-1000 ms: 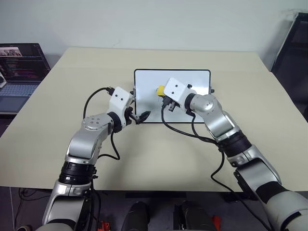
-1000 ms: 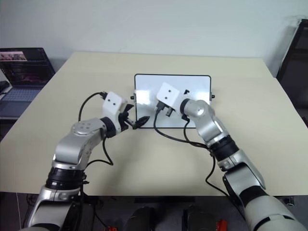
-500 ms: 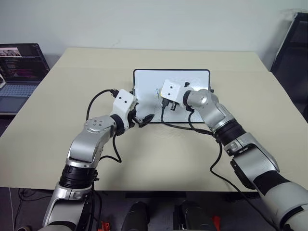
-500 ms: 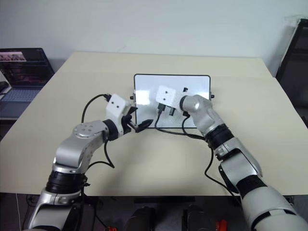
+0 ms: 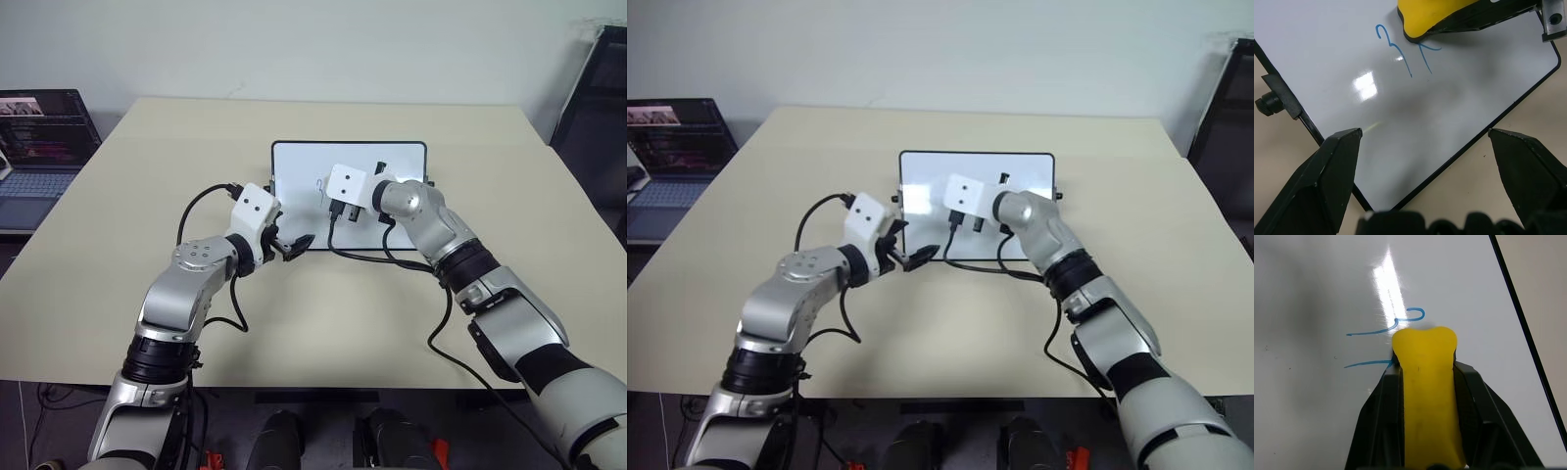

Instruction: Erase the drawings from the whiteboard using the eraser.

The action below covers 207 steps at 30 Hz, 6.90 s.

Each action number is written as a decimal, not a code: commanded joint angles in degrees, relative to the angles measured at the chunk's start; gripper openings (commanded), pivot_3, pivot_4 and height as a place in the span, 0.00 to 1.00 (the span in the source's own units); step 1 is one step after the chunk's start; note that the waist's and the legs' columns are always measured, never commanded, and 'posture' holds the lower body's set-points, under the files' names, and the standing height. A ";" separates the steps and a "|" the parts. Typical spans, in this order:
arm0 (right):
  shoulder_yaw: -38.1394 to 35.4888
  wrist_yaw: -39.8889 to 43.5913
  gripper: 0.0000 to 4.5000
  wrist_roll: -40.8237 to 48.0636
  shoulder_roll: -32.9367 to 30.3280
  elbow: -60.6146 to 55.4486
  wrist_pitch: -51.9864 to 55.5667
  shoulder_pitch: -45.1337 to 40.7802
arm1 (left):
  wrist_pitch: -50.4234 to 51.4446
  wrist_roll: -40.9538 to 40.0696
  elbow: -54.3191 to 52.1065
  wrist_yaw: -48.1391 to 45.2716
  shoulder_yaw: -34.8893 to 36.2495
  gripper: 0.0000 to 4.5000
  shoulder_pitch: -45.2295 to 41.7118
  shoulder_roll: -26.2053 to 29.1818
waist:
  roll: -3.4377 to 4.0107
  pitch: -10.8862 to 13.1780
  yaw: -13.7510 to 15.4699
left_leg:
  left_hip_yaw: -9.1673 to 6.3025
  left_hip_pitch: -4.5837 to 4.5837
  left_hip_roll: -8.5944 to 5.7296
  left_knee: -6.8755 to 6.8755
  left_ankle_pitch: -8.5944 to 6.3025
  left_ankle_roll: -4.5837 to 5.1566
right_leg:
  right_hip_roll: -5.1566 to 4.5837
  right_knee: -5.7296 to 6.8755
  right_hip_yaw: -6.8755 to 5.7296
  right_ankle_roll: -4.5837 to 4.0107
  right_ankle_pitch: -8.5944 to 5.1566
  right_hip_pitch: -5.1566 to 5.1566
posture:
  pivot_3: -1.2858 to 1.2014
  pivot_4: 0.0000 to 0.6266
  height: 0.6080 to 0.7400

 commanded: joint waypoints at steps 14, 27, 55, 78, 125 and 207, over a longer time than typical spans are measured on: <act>-0.28 -1.18 0.23 -2.61 -0.75 1.23 -1.21 -1.06 | 0.07 -0.45 -3.24 -0.06 0.15 1.00 0.10 0.17 | 0.00 0.00 -0.01 | 0.00 0.08 0.01 0.02 0.02 -0.03 | 0.01 0.03 0.00 -0.06 0.04 0.04 | 0.52 0.24 1.00; 0.70 8.37 0.23 -2.90 -1.89 -5.19 2.85 3.14 | 0.11 -0.66 -3.91 0.27 0.06 1.00 0.87 -0.13 | 0.00 0.00 -0.02 | 0.01 0.19 0.01 0.01 0.02 -0.02 | 0.01 0.04 0.00 -0.05 0.04 0.14 | 0.52 0.24 1.00; -0.91 1.17 0.22 -4.94 -2.49 -1.14 -0.17 0.19 | -1.18 -0.69 -2.73 0.46 -0.49 1.00 1.09 -0.87 | 0.00 0.00 -0.46 | 0.04 0.33 0.03 0.00 0.04 -0.04 | 0.03 0.02 0.03 -0.07 0.06 0.25 | 0.52 0.24 1.00; -2.49 -1.57 0.22 -3.70 0.67 3.37 -2.90 -2.29 | -1.65 -0.38 -2.92 0.10 -0.82 1.00 1.27 -0.54 | 0.00 0.00 -0.84 | 0.05 0.33 0.04 -0.04 0.05 -0.04 | 0.03 0.02 0.05 -0.07 0.07 0.24 | 0.52 0.24 1.00; -1.81 0.34 0.22 -3.57 2.25 7.02 -2.97 -4.14 | -1.14 -0.59 -3.40 0.96 -1.06 1.00 1.62 -1.23 | 0.01 0.05 -0.94 | 0.11 0.63 0.07 -0.19 0.04 -0.05 | 0.05 -0.09 0.12 -0.07 0.06 0.52 | 0.52 0.24 1.00; -2.59 3.80 0.22 4.32 2.92 4.69 -0.31 -3.00 | 2.13 -2.65 -3.87 8.48 4.75 1.00 0.98 -2.94 | 0.00 0.14 0.53 | 0.09 -0.07 0.04 -0.67 0.05 -0.08 | -0.06 -0.86 -0.03 -0.07 0.10 -0.02 | 0.52 0.24 1.00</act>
